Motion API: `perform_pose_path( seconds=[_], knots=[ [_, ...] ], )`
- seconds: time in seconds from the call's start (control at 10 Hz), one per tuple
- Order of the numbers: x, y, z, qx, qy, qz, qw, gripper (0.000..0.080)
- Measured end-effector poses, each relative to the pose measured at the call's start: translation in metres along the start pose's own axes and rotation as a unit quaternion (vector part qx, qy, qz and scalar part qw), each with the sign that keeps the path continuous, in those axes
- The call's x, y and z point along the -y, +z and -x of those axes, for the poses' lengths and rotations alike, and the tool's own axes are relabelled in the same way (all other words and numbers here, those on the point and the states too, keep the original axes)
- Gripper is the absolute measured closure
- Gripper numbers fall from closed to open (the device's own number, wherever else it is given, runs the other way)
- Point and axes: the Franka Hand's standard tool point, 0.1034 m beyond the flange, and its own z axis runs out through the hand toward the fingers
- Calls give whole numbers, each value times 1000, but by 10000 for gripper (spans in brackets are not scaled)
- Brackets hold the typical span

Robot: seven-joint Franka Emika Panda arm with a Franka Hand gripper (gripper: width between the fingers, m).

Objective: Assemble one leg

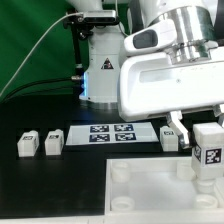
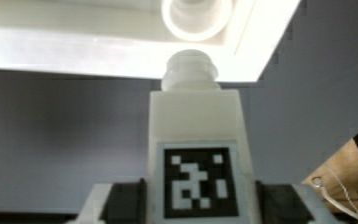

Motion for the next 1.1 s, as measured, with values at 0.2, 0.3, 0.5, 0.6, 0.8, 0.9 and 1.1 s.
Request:
perform_pose_path(
  seconds=[0.2, 0.3, 0.5, 0.6, 0.8, 0.9, 1.1],
  knots=[
    [0, 7, 9, 1, 0, 1, 1000, 508],
    [0, 10, 12, 4, 0, 0, 1000, 508],
    [4, 18, 20, 9, -3, -1, 1000, 508],
    [4, 20, 23, 12, -2, -1, 1000, 508],
    [3, 24, 27, 7, -2, 0, 1000, 508],
    [3, 25, 26, -4, -2, 1, 1000, 508],
    [3, 25, 27, -11, -3, 2, 1000, 508]
  ],
)
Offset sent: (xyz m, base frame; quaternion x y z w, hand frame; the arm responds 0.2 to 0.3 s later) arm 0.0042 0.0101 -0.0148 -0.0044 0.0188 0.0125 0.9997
